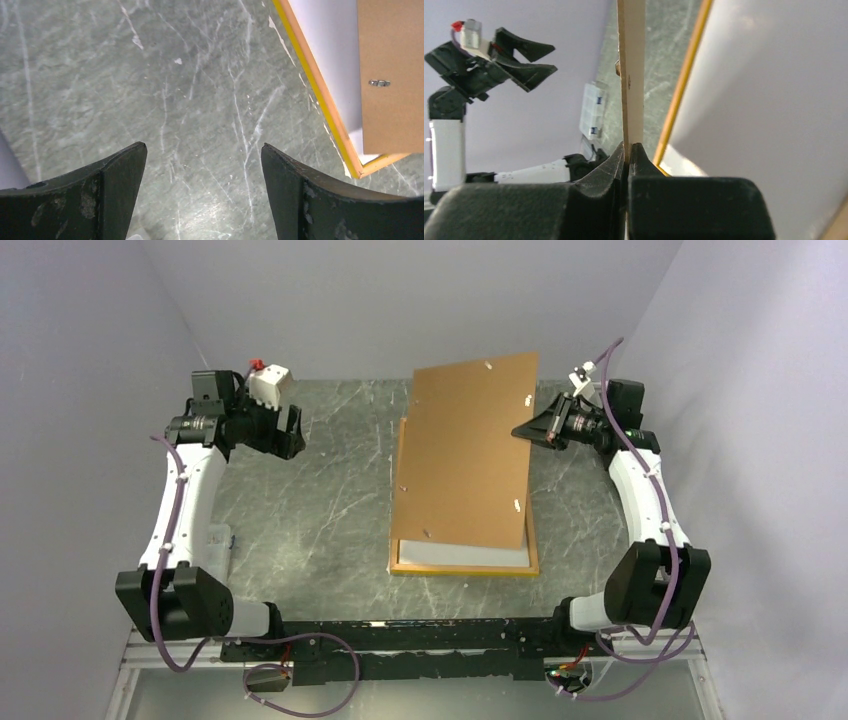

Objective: Put the photo into the frame

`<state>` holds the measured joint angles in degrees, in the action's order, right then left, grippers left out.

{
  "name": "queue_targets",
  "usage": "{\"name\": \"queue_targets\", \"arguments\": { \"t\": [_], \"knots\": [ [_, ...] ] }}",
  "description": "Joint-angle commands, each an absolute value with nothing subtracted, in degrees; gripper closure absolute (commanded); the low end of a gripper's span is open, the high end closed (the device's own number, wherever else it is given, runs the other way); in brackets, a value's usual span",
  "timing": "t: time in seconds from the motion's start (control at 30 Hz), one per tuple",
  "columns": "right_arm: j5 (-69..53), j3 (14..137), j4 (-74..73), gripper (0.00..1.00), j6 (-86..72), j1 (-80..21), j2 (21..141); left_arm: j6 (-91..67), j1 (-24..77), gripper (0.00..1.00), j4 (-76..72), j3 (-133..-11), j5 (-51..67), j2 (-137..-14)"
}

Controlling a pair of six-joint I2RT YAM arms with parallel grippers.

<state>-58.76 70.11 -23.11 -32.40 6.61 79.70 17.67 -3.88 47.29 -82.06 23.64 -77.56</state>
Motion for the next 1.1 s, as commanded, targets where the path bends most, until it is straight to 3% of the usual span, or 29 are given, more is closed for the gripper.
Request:
{"name": "queue_targets", "arguments": {
  "t": [0.0, 1.07],
  "knots": [
    [-60.10, 70.21, -33.91, 1.00, -21.67, 7.94, 79.13, 17.05, -2.99, 0.11, 41.27, -78.00, 28.34, -79.65],
    [-58.05, 82.90, -47.18, 1.00, -9.53, 7.94, 99.87, 21.90, 2.85, 0.18, 38.95, -70.35, 27.40, -78.12]
  ]
}}
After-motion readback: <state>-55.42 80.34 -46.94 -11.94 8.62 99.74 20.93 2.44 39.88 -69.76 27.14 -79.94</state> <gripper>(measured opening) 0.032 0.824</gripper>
